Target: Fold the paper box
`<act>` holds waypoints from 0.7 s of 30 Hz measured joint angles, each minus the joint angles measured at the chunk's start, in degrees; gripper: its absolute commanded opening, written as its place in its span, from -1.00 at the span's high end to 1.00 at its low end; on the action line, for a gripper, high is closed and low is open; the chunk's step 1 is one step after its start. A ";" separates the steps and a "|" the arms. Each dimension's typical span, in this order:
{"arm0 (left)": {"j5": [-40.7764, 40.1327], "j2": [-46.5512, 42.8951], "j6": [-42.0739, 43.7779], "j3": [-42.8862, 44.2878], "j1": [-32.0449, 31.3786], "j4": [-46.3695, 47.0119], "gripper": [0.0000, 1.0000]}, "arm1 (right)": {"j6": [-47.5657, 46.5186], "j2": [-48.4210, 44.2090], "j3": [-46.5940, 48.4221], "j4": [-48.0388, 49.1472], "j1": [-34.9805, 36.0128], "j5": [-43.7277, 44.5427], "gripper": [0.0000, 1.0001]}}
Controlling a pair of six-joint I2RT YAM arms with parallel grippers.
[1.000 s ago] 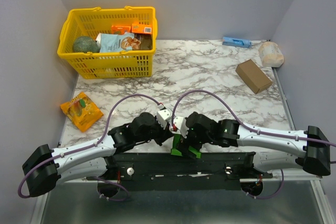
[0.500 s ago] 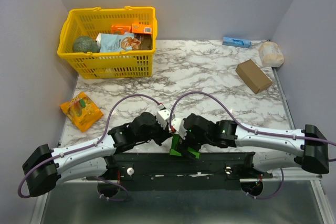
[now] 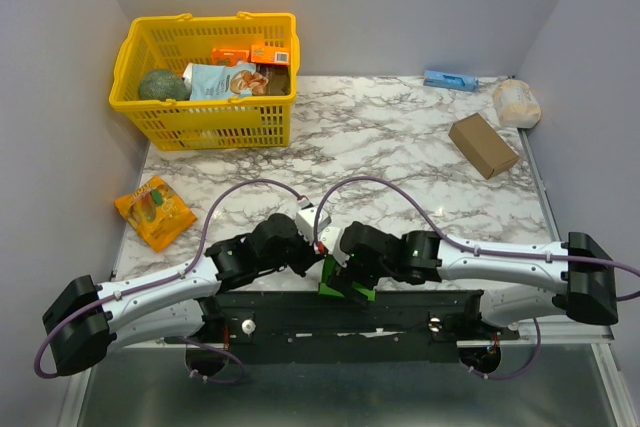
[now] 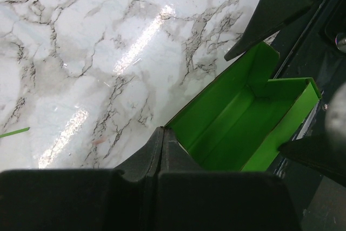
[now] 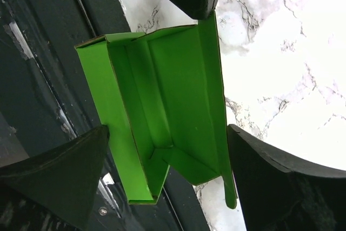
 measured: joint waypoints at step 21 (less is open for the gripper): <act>-0.70 -0.70 -0.83 0.07 0.07 -1.09 0.94 | 3.15 1.29 1.81 -2.93 0.42 4.39 -0.75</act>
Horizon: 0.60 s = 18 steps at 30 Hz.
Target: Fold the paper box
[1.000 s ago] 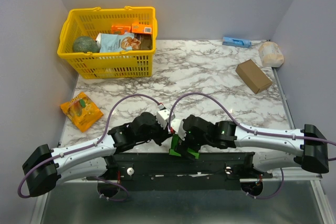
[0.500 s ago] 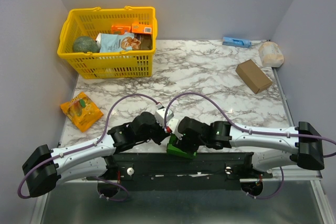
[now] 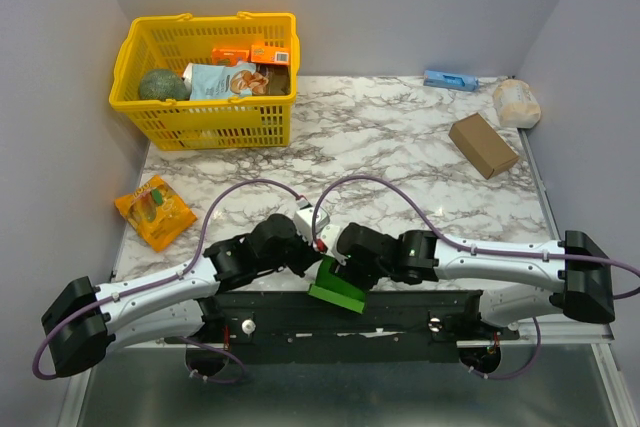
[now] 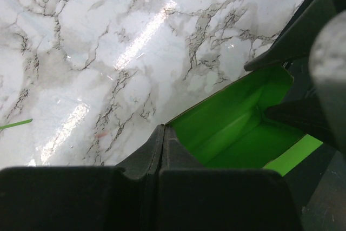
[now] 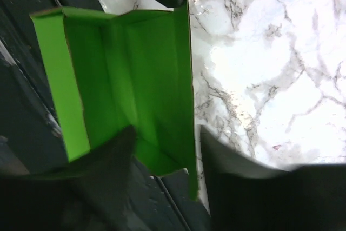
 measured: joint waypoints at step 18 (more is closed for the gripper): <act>0.26 -1.42 0.48 0.22 -0.52 3.21 0.95 | 2.62 -10.14 -0.57 3.69 0.07 -2.21 -0.99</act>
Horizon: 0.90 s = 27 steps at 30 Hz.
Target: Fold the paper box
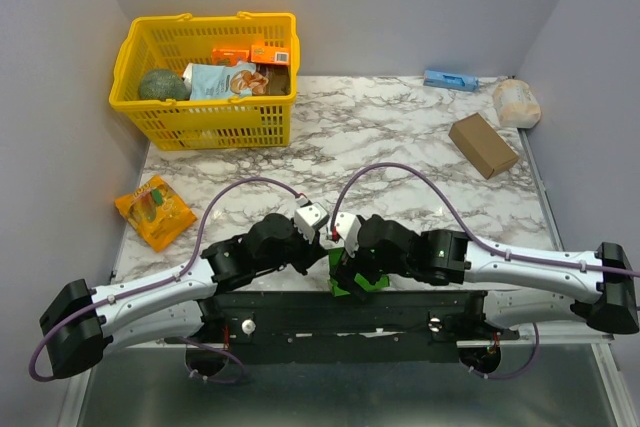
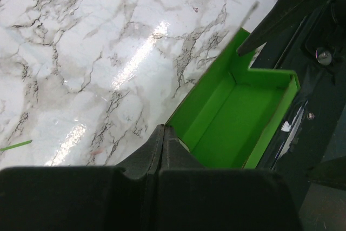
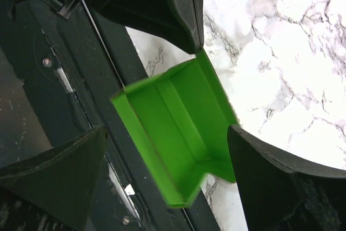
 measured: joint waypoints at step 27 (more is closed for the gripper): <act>-1.01 1.16 0.50 0.02 0.00 -1.60 1.00 | 17.03 -7.56 -8.94 -2.16 5.31 -11.54 -0.03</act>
